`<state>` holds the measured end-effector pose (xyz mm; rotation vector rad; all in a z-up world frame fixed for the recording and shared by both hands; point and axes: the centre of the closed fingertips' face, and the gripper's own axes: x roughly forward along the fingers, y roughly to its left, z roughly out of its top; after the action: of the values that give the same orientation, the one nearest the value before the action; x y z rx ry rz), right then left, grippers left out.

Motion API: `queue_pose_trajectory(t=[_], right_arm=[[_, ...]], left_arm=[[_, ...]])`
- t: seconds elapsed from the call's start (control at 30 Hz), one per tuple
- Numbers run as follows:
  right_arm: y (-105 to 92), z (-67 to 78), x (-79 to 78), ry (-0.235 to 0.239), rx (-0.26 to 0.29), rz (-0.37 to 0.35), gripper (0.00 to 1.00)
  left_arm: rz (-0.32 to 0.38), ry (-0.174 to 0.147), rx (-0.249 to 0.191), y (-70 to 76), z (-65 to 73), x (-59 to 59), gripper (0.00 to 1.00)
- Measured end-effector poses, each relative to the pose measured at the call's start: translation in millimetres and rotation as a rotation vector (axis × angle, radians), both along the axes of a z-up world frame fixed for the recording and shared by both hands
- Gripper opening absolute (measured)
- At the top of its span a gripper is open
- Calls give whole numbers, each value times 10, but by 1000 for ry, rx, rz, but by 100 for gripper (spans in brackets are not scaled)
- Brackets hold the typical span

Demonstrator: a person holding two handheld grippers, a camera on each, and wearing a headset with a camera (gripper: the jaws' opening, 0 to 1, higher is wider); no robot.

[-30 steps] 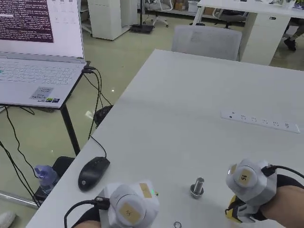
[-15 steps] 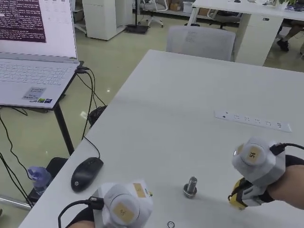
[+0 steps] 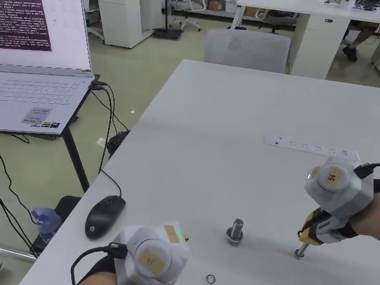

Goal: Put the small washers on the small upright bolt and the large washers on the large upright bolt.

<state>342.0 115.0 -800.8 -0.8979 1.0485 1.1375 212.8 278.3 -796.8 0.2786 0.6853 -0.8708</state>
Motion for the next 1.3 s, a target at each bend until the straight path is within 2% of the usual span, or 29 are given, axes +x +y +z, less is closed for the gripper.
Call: queue_pose_trajectory(t=[0.27, 0.5, 0.77, 1.3], right_arm=[[-124, -67, 5, -14, -27, 18, 13], [-102, -108, 22, -15, -23, 17, 13], [-102, -137, 56, -4, -32, 12, 13], [-73, -148, 59, 7, -36, 11, 13]], left_arm=[[7, 1, -7, 1, -34, 17, 90], [13, -11, -22, 5, 11, 63, 93], [13, -7, -15, 16, -4, 85, 97], [7, 0, -9, 27, -23, 114, 93]])
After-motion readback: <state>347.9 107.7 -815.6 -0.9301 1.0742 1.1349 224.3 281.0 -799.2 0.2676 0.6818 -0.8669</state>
